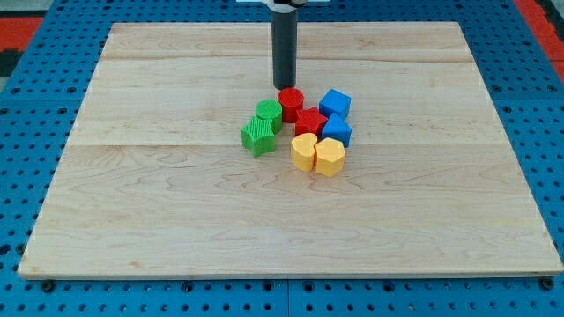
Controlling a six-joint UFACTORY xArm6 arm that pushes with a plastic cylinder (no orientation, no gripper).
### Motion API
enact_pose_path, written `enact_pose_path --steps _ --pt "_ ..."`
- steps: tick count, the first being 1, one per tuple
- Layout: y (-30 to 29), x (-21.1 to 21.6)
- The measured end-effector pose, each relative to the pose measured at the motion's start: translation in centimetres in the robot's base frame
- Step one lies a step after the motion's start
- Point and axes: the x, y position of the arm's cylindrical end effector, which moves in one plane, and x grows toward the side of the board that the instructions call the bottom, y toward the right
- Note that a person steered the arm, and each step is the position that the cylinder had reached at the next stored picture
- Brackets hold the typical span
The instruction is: Move the yellow blocks slightly to the left
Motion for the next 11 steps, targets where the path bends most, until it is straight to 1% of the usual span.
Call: enact_pose_path --steps 1,2,3,4,5,6,7,8,10,11 --pt "0.0 0.0" --pt "0.8 -2.1" --pt "8.6 -6.5" --pt "12.4 0.2" --pt "10.9 5.0" --pt "14.6 10.0" --pt "11.1 13.8" --pt "9.5 13.7" --pt "9.3 13.7" --pt "7.8 13.7"
